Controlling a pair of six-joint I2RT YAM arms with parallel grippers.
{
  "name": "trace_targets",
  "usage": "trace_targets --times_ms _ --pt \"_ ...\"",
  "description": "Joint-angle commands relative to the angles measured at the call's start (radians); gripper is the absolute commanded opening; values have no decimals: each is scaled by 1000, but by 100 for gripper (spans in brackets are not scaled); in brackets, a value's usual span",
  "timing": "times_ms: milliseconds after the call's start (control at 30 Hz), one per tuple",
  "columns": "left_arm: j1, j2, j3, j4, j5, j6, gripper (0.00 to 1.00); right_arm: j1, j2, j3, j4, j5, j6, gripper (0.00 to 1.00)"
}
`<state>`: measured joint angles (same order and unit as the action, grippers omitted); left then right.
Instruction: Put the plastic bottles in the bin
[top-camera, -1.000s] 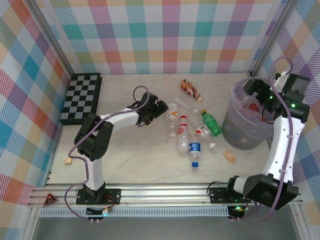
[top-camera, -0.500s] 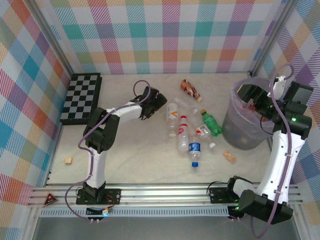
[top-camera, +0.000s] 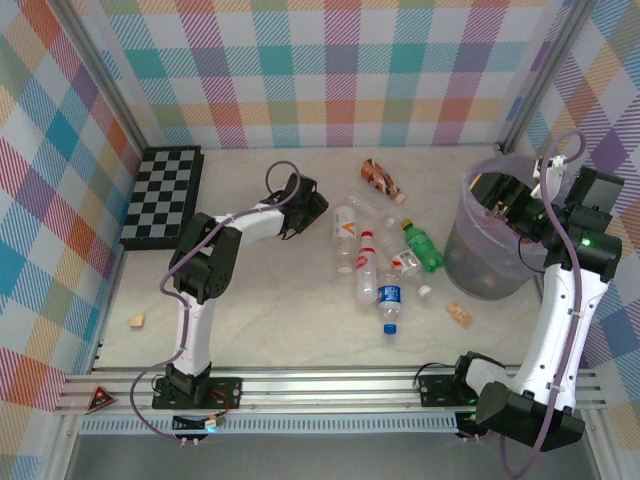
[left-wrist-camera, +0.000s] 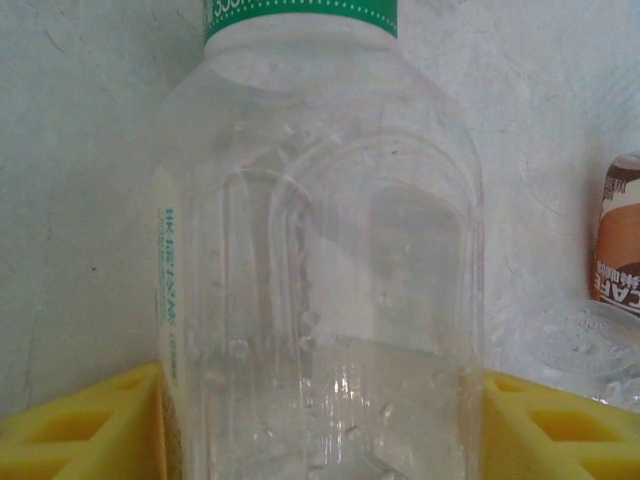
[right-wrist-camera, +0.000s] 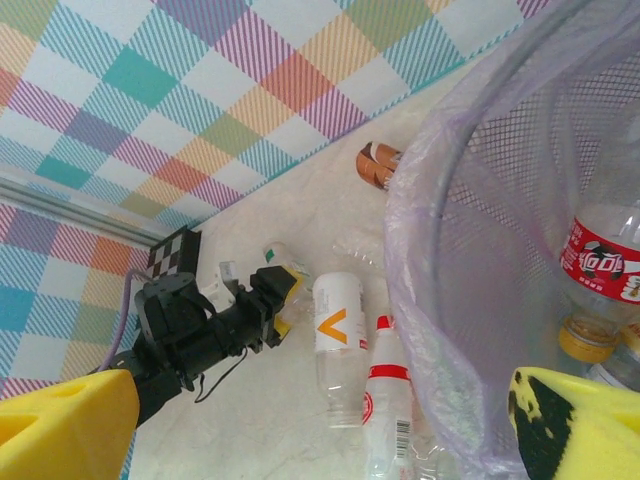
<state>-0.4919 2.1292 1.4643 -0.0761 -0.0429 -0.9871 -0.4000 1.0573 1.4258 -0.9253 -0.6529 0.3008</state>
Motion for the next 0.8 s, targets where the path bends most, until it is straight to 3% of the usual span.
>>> trace_targets --times_ms 0,233,333,533,767 --pt "8 -76 -32 -26 4 34 62 -5 -12 0 5 -60 10 94" --pt "6 -253 -132 6 55 165 60 22 -13 21 25 -153 47 93" --pt "5 -354 -202 43 116 229 58 93 -1 45 35 -150 52 93" --pt "4 -537 -333 141 336 343 47 314 72 65 103 -70 119 92" --pt "-7 -739 -517 338 526 327 38 631 229 59 238 48 209 92"
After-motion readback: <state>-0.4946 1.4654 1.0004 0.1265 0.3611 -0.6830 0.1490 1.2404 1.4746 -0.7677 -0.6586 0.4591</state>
